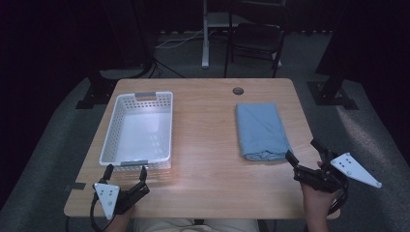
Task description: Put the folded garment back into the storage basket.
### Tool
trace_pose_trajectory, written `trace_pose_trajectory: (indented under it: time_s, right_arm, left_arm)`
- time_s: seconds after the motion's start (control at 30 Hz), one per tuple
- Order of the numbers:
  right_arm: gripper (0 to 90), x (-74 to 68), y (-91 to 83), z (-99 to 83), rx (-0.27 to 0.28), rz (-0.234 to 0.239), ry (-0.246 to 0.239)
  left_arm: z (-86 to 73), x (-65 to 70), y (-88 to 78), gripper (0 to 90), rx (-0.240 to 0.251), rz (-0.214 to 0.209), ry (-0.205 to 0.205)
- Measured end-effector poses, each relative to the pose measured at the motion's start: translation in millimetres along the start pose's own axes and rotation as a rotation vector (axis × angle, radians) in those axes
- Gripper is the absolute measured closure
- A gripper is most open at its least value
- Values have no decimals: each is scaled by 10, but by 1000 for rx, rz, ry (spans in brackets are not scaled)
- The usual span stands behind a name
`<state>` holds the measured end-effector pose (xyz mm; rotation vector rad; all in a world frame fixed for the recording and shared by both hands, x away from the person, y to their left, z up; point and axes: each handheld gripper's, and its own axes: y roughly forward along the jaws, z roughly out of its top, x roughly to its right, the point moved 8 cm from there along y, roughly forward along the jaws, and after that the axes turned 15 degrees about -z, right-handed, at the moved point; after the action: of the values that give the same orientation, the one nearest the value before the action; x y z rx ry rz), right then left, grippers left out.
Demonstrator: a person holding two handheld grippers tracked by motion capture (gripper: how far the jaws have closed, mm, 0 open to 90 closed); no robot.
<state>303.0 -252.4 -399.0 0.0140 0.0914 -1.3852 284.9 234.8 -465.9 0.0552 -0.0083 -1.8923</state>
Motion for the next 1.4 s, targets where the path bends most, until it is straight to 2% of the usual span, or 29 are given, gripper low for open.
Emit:
trace_pose_trajectory:
  time_s: [0.13, 0.33, 0.6, 0.83, 1.03, 1.4]
  right_arm:
    - [45, 31, 27, 37, -10, -6, -6]
    - [45, 77, 83, 118, -18, 4, 19]
    - [45, 92, 151, 219, -24, 8, 12]
    - [44, 120, 228, 227, -43, 4, 4]
    - [45, 160, 332, 223, -60, -6, 5]
    - [44, 269, 646, 160, -140, -26, -8]
  left_arm:
    - [0, 0, 0, 18, 0, 0, 0]
    - [0, 0, 0, 18, -1, 0, 0]
    - [0, 0, 0, 17, -1, 0, 0]
    - [3, 2, -3, 18, 6, -4, -1]
    - [2, 4, -1, 18, 4, -7, -1]
    - [3, 8, -4, 18, 5, -15, -1]
